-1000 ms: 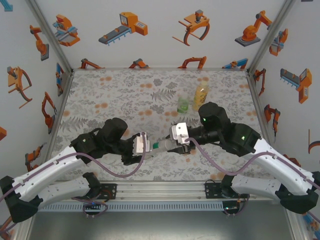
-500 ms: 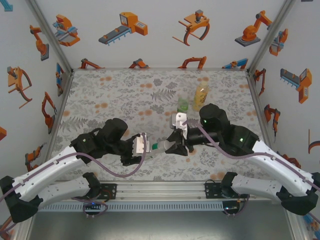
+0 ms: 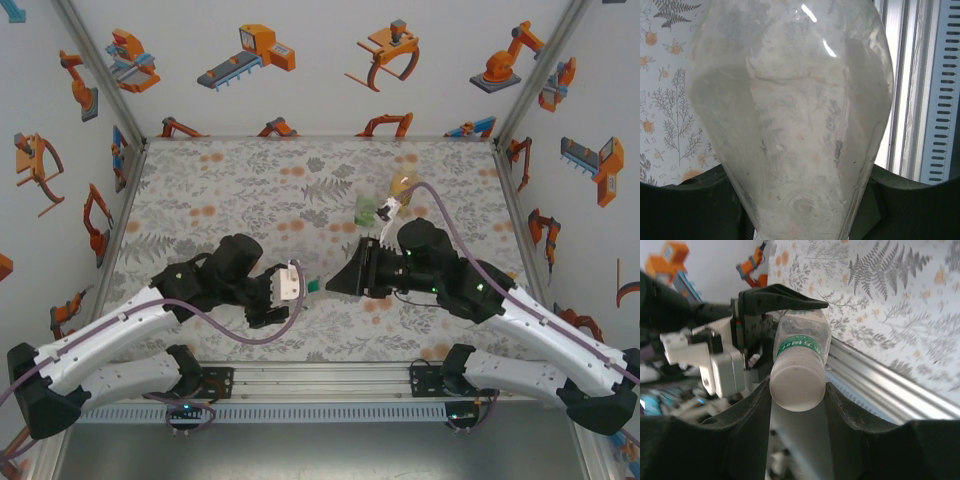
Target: Screw on the bottle caps
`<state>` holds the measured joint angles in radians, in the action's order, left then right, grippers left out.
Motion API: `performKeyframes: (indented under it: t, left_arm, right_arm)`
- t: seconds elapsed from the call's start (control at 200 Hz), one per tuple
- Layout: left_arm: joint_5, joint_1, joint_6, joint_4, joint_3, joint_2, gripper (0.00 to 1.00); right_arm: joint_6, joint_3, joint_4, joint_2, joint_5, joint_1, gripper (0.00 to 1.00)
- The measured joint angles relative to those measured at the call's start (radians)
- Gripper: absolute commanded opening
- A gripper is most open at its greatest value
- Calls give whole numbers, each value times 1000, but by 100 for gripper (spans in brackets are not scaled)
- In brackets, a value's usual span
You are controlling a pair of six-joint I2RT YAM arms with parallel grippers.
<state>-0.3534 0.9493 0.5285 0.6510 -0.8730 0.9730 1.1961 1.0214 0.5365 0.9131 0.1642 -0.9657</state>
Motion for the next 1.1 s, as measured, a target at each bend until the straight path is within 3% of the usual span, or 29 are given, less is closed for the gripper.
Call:
performKeyframes:
  t: [0.075,0.205,0.275,0.476,0.741,0.936,1.101]
  left_arm:
    - [3,0,-3,-3,0,8,0]
    - [0,0,-3,-26,0,18,0]
    - [-4,0,-3,-56,0,20,0]
    - [-29,6,13,-81,0,18,0]
    - [-48,6,27,-82,0,-5,0]
    - [-73,6,43,-81,0,-32,0]
    - [-87,6,54,-77,0,-35,0]
  right_arm:
    - [80,0,22,1,-24,-1,2]
    - [88,36,66,10,-55,-6,40]
    - [32,61,81,8,-70,-6,48]
    - [-291,74,18,-53,-62,-5,52]
    - [-908,73,-71,-121,95,-5,52]
    - [-1431,117,39,-64,274,-5,62]
    - [-1656,177,102,-4,327,-5,60]
